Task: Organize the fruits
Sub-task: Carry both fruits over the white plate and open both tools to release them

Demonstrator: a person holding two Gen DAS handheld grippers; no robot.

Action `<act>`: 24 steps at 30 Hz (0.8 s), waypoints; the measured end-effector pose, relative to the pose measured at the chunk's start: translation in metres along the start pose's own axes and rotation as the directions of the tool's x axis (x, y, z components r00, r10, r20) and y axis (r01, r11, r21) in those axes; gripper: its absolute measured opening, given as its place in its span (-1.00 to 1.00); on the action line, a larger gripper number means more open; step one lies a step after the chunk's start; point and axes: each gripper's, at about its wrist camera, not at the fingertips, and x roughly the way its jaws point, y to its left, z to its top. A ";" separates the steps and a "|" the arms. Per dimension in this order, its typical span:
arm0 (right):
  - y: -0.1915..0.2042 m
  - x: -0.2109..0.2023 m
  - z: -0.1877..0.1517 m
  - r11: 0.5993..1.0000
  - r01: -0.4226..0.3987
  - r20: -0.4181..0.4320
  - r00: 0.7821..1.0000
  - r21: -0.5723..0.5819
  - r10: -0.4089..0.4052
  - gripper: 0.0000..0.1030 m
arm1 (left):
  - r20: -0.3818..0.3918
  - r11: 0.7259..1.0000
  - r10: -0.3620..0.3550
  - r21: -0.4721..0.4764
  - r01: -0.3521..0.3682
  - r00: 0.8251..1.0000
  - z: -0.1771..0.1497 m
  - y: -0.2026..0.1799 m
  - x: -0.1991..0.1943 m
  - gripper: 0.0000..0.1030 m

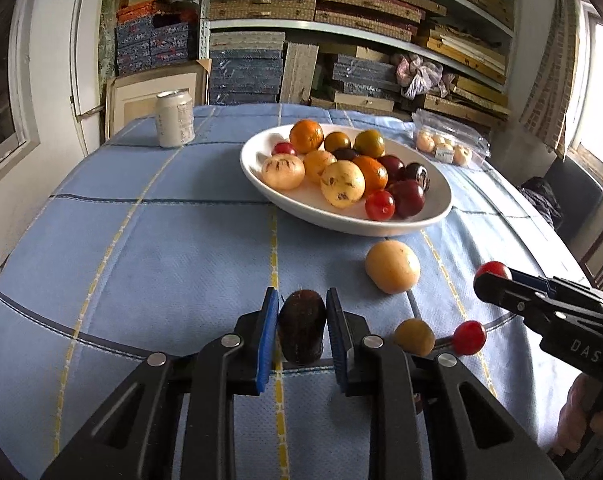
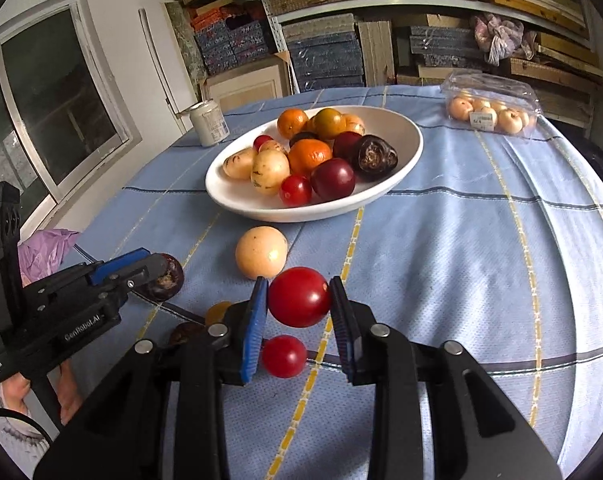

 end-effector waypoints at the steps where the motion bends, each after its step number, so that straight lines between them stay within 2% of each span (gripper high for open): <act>1: 0.000 -0.001 0.000 1.000 0.002 0.002 1.000 0.000 -0.002 -0.41 | 0.001 1.000 -0.001 -0.004 0.001 1.000 0.000 0.001 -0.001 -0.53; 5: 0.001 0.000 -0.002 1.000 0.004 -0.011 1.000 -0.003 -0.004 -0.41 | -0.031 1.000 -0.003 0.012 0.003 1.000 -0.002 -0.002 0.004 -0.52; 9: 0.002 0.002 -0.003 1.000 0.001 -0.017 1.000 -0.006 -0.001 -0.41 | -0.027 0.998 0.026 0.051 -0.025 0.999 -0.008 -0.007 0.002 -0.50; 13: 0.000 0.000 -0.002 1.000 -0.003 -0.013 1.000 0.000 0.003 -0.41 | -0.098 0.998 0.039 0.056 -0.033 0.994 -0.012 -0.006 0.018 -0.49; 18: 0.000 -0.001 -0.002 1.000 -0.004 -0.009 1.000 0.001 0.004 -0.41 | -0.092 1.000 0.019 0.020 -0.017 0.996 -0.011 0.000 0.016 -0.52; 24: -0.002 -0.005 -0.001 1.000 -0.004 0.006 1.000 0.013 0.004 -0.41 | -0.025 1.000 0.002 0.001 -0.002 1.000 0.002 -0.002 0.000 -0.52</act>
